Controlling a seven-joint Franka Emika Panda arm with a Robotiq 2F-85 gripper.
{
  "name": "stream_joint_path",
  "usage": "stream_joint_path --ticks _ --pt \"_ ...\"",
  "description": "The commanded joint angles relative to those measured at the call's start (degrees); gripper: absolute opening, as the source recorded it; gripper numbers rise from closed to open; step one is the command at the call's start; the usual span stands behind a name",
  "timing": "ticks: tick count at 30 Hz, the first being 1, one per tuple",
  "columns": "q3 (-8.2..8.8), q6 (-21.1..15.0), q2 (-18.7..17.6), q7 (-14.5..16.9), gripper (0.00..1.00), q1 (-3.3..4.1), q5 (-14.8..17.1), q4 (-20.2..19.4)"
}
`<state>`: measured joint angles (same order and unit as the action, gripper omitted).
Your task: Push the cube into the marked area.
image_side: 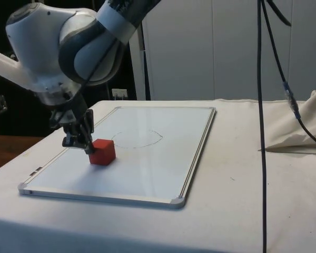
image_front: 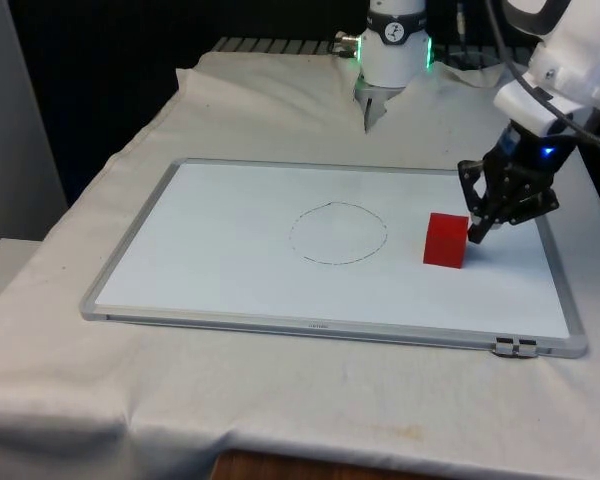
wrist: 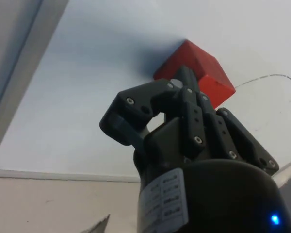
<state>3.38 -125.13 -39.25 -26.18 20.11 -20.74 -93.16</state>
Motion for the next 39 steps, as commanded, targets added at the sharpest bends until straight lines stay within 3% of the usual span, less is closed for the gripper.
stream_joint_path --ticks 1,10,12,18,20,26,28,29,39 --pt "0.4 0.69 0.0 -0.34 0.0 0.29 -0.63 0.11" --pt "0.63 2.98 0.06 -0.97 0.0 0.0 -3.44 0.17" --pt "1.15 4.3 0.0 -1.26 0.0 0.29 -4.53 0.34" --pt "1.43 6.53 -0.06 -1.6 0.0 0.23 -6.7 0.52" --pt "1.15 6.3 0.06 -1.55 0.0 -0.06 -6.7 0.34" --pt "1.83 8.94 -0.11 -1.89 0.0 0.23 -9.05 0.57" --pt "1.6 8.88 0.0 -1.78 0.0 -0.06 -9.05 0.46" --pt "1.89 9.45 -0.17 -2.06 0.0 0.23 -9.63 0.57" --pt "1.66 10.14 -0.92 -4.18 0.0 0.06 -11.06 0.52"
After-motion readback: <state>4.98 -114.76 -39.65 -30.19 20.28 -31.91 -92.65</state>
